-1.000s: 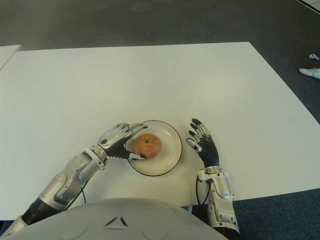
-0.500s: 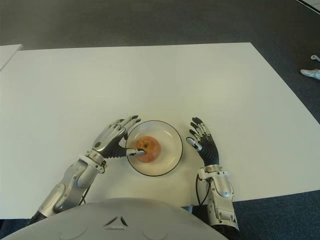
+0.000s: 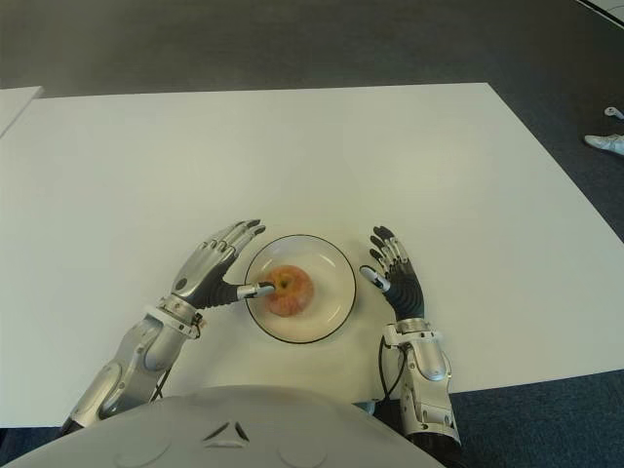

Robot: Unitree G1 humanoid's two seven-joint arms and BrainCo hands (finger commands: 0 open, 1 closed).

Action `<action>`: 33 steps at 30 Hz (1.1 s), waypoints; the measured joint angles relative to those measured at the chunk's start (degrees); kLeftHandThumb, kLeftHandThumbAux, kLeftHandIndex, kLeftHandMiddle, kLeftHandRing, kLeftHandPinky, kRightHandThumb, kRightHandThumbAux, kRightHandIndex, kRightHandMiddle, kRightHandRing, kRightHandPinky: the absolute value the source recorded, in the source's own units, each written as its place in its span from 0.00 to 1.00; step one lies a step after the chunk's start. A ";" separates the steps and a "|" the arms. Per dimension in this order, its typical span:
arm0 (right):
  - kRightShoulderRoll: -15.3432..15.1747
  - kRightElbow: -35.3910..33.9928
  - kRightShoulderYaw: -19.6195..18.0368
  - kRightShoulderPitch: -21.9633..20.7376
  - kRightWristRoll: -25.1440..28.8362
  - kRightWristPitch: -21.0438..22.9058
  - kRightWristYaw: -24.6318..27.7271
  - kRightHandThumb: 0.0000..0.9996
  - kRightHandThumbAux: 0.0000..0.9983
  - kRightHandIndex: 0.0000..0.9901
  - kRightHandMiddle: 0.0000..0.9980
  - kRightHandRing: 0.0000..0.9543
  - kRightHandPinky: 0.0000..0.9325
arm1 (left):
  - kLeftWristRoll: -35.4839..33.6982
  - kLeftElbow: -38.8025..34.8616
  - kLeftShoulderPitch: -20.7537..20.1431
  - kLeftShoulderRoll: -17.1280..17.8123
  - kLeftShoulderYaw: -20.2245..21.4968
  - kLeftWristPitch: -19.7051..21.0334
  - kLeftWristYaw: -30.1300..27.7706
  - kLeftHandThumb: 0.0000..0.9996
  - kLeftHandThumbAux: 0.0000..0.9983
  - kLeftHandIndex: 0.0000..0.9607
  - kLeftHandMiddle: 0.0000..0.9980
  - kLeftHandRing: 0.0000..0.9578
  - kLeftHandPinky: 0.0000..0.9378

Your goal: Put the apples into the plate.

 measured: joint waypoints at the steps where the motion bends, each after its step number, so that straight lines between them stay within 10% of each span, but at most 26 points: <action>1: 0.05 0.15 -0.02 -0.05 -0.01 -0.20 -0.04 0.15 0.63 0.08 0.10 0.08 0.08 | -0.46 0.17 0.32 -0.04 0.19 -0.15 0.12 0.11 0.16 0.00 0.00 0.00 0.00; 8: -0.04 0.32 -0.18 -0.33 -0.15 -1.62 -0.16 0.15 0.62 0.09 0.10 0.07 0.09 | -15.00 3.01 4.22 -4.12 2.24 -4.22 0.35 0.01 0.13 0.00 0.00 0.00 0.00; 19: -0.44 0.78 -0.28 -0.18 0.03 -1.34 0.40 0.13 0.62 0.08 0.10 0.07 0.07 | -40.84 16.04 6.88 -20.15 8.93 -8.58 1.27 0.00 0.25 0.06 0.02 0.01 0.05; 33: -1.69 -1.34 -0.38 0.33 1.09 2.23 1.75 0.15 0.59 0.09 0.09 0.07 0.10 | -44.13 17.89 8.63 -24.75 11.91 -10.55 1.42 0.00 0.29 0.14 0.10 0.07 0.10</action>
